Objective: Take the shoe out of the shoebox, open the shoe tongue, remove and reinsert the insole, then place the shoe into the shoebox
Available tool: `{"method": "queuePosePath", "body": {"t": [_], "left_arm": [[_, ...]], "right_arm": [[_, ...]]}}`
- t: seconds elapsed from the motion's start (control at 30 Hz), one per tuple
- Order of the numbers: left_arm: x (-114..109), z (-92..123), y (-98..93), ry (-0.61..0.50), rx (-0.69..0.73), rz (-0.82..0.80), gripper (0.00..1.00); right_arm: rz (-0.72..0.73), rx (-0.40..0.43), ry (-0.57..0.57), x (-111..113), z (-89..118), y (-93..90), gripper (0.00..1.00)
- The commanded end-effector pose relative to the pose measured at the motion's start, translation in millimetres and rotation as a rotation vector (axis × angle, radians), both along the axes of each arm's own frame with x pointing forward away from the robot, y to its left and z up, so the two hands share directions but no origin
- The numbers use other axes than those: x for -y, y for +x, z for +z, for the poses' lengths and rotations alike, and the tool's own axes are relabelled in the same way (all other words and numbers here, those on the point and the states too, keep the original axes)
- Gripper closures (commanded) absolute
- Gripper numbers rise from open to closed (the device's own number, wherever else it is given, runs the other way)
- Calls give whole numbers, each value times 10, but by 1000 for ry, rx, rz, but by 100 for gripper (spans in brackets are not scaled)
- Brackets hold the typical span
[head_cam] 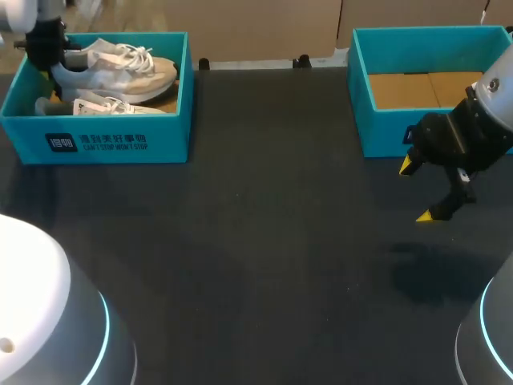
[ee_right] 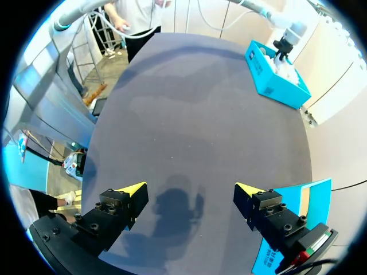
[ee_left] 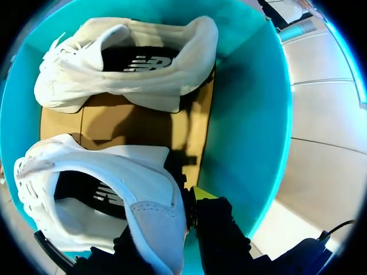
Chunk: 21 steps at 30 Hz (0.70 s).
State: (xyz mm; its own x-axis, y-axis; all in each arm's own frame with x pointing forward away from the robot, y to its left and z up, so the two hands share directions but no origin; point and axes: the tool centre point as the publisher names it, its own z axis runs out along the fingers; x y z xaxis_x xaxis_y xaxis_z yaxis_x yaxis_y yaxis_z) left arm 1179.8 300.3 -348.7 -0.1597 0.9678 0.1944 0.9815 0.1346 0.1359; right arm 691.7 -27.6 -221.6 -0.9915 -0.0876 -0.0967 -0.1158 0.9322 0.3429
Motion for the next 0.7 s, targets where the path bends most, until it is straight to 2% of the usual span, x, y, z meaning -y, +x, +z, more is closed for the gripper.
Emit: {"method": "queuePosePath", "body": {"t": [0.03,0.63,0.67,0.7], "left_arm": [[6,-108,55,9,-1,-3,100],[-11,-380,77,39,-43,-44,100],[-16,-377,71,38,-44,-46,96],[-20,-369,66,35,-49,-54,73]], "right_arm": [[0,-1,-2,-8,-12,9,0],[0,-1,-2,-8,-12,9,0],[0,-1,-2,-8,-12,9,0],[0,-1,-2,-8,-12,9,0]]}}
